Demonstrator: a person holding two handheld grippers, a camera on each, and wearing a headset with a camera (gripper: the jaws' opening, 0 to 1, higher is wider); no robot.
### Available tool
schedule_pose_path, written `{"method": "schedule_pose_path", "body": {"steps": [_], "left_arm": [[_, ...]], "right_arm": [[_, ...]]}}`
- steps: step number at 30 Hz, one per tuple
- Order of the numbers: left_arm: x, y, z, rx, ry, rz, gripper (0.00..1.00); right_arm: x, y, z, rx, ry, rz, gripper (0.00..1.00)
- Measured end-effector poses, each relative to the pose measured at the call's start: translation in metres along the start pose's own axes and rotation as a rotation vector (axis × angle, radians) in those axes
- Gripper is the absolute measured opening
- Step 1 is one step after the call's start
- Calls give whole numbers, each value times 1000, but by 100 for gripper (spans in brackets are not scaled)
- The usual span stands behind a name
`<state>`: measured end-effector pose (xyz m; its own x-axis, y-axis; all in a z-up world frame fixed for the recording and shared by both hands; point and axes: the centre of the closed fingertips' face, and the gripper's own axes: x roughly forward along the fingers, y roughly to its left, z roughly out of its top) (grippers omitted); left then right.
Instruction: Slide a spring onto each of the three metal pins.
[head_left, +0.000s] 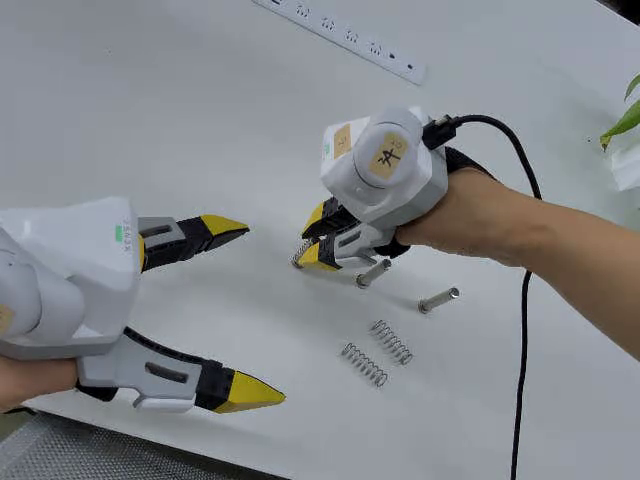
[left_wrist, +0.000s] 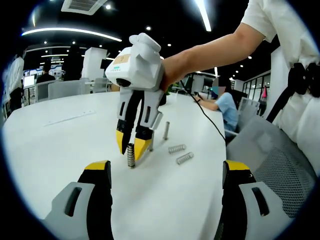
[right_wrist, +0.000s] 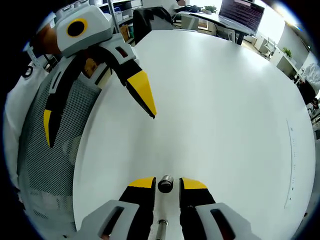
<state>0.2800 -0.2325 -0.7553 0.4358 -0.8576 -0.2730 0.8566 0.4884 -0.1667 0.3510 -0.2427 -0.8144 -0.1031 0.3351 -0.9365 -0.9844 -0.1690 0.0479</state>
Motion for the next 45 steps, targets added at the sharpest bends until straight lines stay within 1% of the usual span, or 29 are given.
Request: {"method": "schedule_pose_path", "body": {"steps": [6,12,15,19,20,24,26,29,32,33,35,38,45], "left_arm": [[-1,-2,0,9,9,-5,91],[-2,-3,2,17,17,-8,91],[-3,-3,2,20,22,-9,91],[-3,-6,3,28,30,-12,91],[-3,-7,3,29,32,-13,91],[-4,-8,4,35,43,-12,91],[-4,-9,5,37,47,-11,91],[-5,-9,6,45,54,-11,91],[-5,-9,6,49,60,-12,91],[-6,-10,6,53,64,-13,91],[-6,-10,6,57,68,-15,91],[-6,-10,6,61,75,-15,91],[-6,-11,6,73,91,-19,91]], "right_arm": [[-6,-1,2,28,-25,-11,21],[-12,-3,0,47,-52,-26,30],[-17,-1,1,54,-68,-38,33],[-25,3,1,61,-89,-53,40],[-25,1,-1,60,-93,-56,42],[-35,3,0,64,-124,-73,49],[-41,5,3,79,-152,-78,51],[-48,8,3,90,-181,-89,55],[-56,12,0,102,-206,-103,58],[-59,13,-1,112,-222,-110,59],[-64,17,-5,124,-240,-120,64],[-70,21,-12,141,-252,-137,67],[-85,28,-24,194,-310,-178,75]]}}
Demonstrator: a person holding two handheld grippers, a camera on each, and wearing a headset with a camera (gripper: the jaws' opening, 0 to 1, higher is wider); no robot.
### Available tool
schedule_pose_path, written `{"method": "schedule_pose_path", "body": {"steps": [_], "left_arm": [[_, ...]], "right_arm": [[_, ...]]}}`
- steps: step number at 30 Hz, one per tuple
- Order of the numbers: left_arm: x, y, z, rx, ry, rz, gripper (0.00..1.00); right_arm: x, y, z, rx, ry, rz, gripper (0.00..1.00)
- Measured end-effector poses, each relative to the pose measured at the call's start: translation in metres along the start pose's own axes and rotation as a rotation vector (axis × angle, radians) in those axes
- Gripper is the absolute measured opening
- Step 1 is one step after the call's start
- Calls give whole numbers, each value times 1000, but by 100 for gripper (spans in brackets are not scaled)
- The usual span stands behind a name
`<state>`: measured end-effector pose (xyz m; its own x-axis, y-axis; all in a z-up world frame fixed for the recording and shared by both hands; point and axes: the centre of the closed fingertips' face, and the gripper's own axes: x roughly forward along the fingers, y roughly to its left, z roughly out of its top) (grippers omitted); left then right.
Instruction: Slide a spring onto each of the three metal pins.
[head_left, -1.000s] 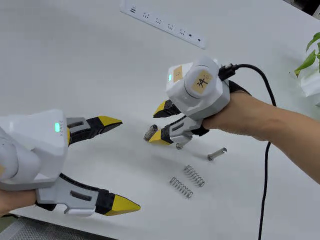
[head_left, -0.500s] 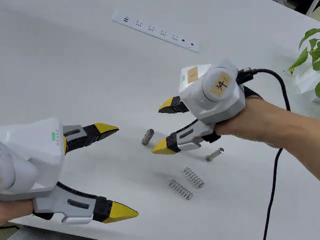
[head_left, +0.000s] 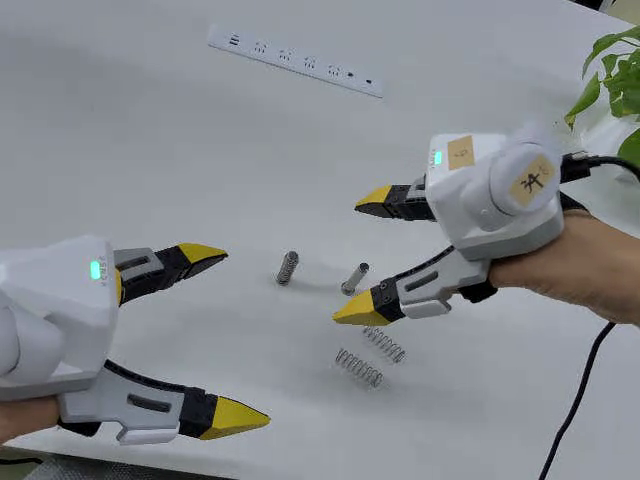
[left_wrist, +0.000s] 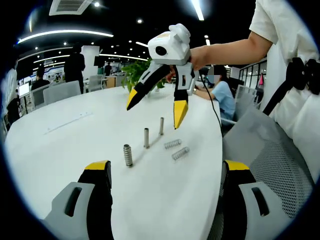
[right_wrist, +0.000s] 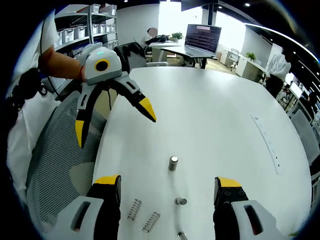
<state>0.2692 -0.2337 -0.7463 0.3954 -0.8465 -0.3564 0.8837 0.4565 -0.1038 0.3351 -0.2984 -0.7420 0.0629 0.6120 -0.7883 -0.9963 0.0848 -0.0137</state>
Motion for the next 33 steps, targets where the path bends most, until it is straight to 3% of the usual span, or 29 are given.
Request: {"method": "schedule_pose_path", "body": {"steps": [11,23,33], "left_arm": [[0,-3,2,25,31,-11,90],[11,-12,5,65,70,-44,87],[23,-20,6,101,119,-76,82]], "right_arm": [[-30,4,-18,77,-112,-57,90],[-58,17,-43,147,-187,-119,96],[-72,24,-70,194,-218,-148,99]]}}
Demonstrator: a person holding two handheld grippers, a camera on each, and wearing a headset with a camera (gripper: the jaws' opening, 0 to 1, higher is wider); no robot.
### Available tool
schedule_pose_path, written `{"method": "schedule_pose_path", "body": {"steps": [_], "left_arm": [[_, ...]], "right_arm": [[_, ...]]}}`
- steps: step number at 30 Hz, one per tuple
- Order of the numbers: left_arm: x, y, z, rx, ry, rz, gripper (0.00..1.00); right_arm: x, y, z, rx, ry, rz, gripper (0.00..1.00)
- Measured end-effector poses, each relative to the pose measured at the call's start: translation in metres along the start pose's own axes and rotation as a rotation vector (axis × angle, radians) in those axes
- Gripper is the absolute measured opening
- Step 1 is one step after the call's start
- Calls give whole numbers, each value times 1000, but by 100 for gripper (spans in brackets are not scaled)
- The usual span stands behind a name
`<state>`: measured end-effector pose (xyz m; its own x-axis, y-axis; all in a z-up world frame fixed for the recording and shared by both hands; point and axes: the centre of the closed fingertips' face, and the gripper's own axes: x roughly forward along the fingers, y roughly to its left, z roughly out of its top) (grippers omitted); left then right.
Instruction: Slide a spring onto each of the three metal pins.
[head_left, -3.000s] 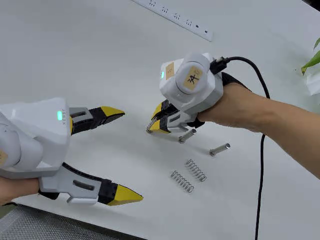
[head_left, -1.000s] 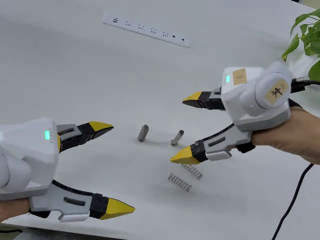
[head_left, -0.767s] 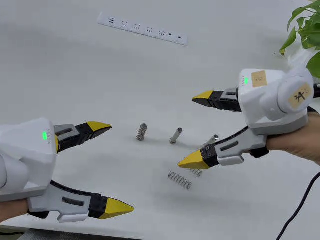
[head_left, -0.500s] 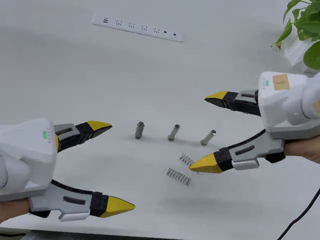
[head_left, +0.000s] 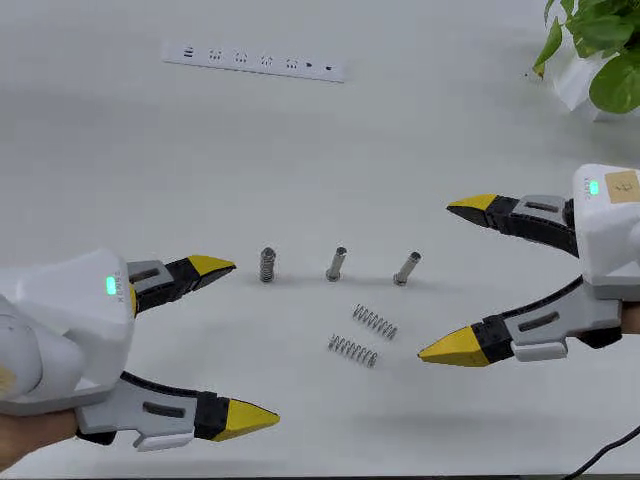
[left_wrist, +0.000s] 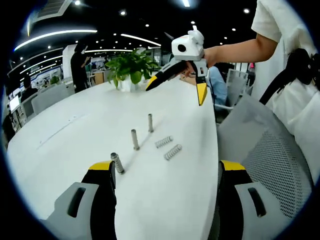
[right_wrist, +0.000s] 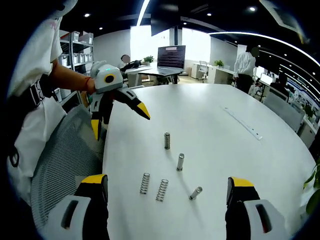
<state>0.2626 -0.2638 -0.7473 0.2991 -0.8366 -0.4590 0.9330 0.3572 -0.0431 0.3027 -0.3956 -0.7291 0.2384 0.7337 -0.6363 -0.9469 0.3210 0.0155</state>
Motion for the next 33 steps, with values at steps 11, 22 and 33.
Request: {"method": "schedule_pose_path", "body": {"steps": [11,22,33], "left_arm": [[35,-9,-3,50,78,-60,68],[80,-11,-20,125,247,-106,38],[106,-12,-35,213,355,-120,21]], "right_arm": [[-17,2,-24,48,-29,-27,99],[-26,2,-41,84,-35,-56,97],[-29,4,-51,112,-43,-75,96]]}}
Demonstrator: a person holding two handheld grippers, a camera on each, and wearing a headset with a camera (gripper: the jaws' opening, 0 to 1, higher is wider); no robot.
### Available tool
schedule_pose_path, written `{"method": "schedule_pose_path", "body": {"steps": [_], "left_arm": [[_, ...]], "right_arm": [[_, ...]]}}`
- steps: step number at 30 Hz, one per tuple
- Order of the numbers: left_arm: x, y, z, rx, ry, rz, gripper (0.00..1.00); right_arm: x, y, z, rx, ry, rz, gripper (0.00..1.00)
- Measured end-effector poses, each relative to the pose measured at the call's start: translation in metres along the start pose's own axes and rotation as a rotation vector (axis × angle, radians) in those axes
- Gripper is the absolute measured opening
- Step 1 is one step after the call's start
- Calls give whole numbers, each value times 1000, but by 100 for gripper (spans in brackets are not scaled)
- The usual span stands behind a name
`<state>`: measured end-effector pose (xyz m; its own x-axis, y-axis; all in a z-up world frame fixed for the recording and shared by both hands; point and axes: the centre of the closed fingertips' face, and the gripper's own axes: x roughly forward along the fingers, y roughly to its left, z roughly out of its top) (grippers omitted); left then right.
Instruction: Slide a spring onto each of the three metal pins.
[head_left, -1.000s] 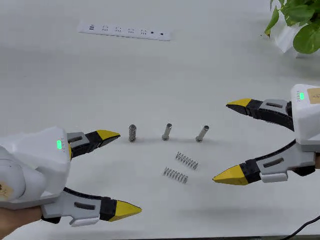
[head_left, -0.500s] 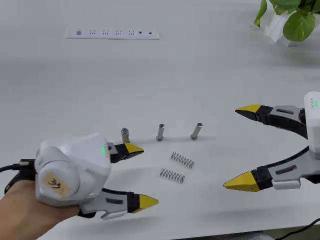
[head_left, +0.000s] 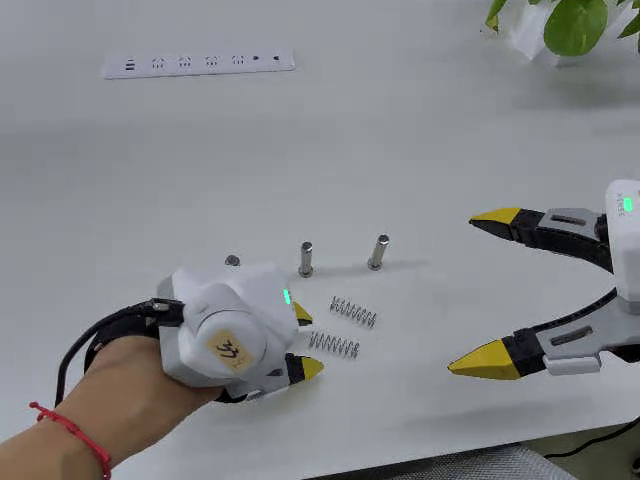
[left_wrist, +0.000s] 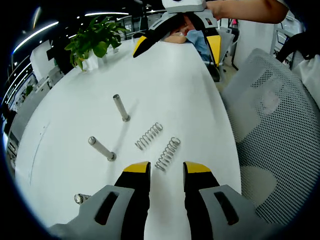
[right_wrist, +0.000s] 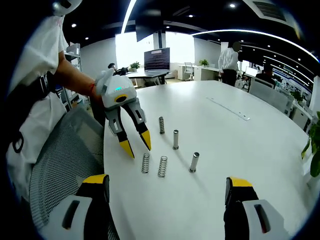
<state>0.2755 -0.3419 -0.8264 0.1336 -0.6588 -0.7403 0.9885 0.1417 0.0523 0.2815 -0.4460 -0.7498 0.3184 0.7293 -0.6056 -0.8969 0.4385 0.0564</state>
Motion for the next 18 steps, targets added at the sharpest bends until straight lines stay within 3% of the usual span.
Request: {"method": "schedule_pose_path", "body": {"steps": [8,18], "left_arm": [[9,4,-7,30,69,4,16],[12,3,-12,61,114,-18,12]], "right_arm": [[-1,2,-5,13,-4,-3,95],[-1,3,-7,24,-14,-15,94]]}}
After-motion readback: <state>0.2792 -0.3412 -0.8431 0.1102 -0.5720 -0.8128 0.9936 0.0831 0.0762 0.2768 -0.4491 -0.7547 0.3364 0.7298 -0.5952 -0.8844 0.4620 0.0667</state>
